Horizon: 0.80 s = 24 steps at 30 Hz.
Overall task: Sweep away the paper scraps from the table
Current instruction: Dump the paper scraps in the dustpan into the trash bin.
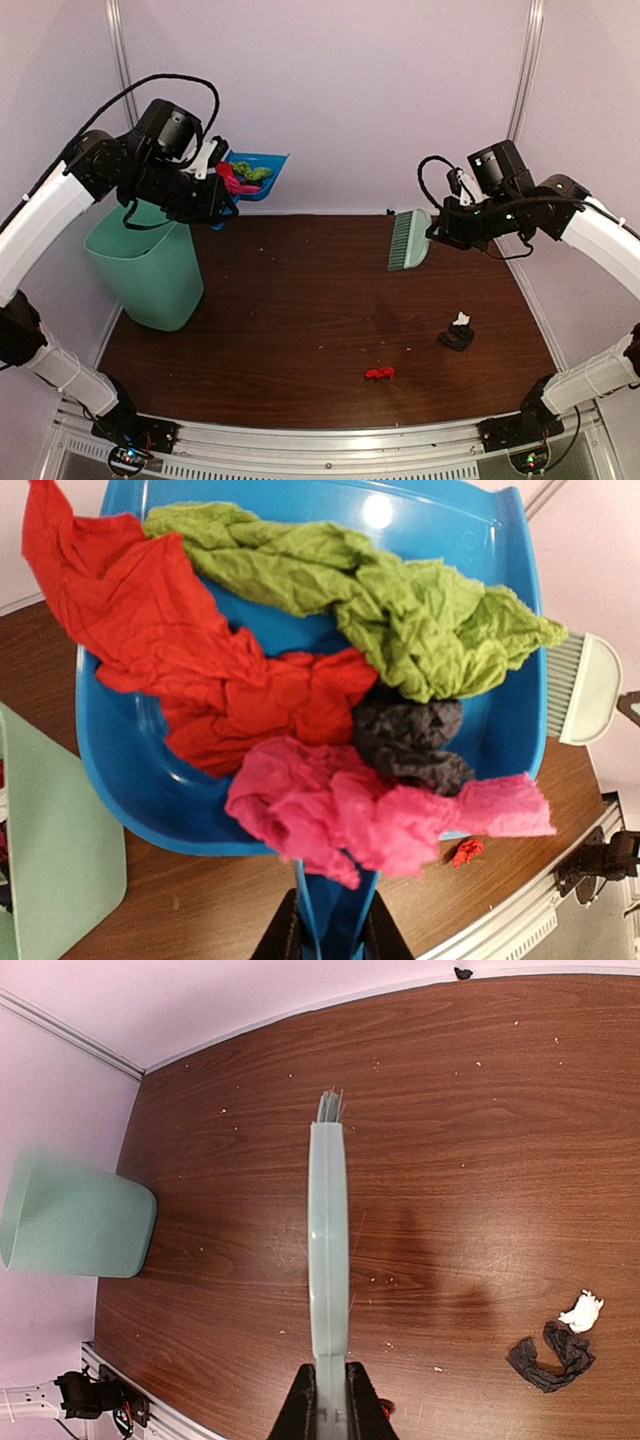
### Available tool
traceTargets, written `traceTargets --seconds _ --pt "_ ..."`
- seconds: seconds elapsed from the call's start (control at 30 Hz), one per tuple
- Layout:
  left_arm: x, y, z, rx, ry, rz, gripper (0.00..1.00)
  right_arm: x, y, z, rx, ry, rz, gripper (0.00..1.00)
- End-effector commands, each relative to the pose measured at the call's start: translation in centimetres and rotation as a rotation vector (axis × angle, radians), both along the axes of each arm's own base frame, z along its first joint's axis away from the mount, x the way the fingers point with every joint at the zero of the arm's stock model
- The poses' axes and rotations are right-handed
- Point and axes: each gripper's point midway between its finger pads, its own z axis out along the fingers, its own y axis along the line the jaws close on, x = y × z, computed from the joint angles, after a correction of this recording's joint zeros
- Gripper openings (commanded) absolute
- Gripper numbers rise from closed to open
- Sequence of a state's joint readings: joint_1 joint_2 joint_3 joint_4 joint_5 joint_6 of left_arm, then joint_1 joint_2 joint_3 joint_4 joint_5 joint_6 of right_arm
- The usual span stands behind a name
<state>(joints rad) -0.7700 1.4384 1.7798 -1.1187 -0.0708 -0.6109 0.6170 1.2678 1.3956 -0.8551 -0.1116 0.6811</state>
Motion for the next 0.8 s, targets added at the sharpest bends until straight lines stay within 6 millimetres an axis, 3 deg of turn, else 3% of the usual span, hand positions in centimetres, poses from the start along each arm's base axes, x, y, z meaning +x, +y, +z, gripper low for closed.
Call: traceTargets --seconds 0.0,0.5,0.77 --pt "0.3 2.4 2.0 -0.046 -0.004 0.054 0.0 0.4 0.5 0.3 0.028 -0.017 0.01 0.0" --pt "2.4 10.1 3.5 -0.214 0.06 0.226 0.0 0.4 0.8 -0.7 0.023 0.008 0.027 0.0" --pt "3.1 12.0 4.2 -0.338 0.084 0.273 0.0 0.6 1.2 -1.0 0.029 0.021 0.037 0.0"
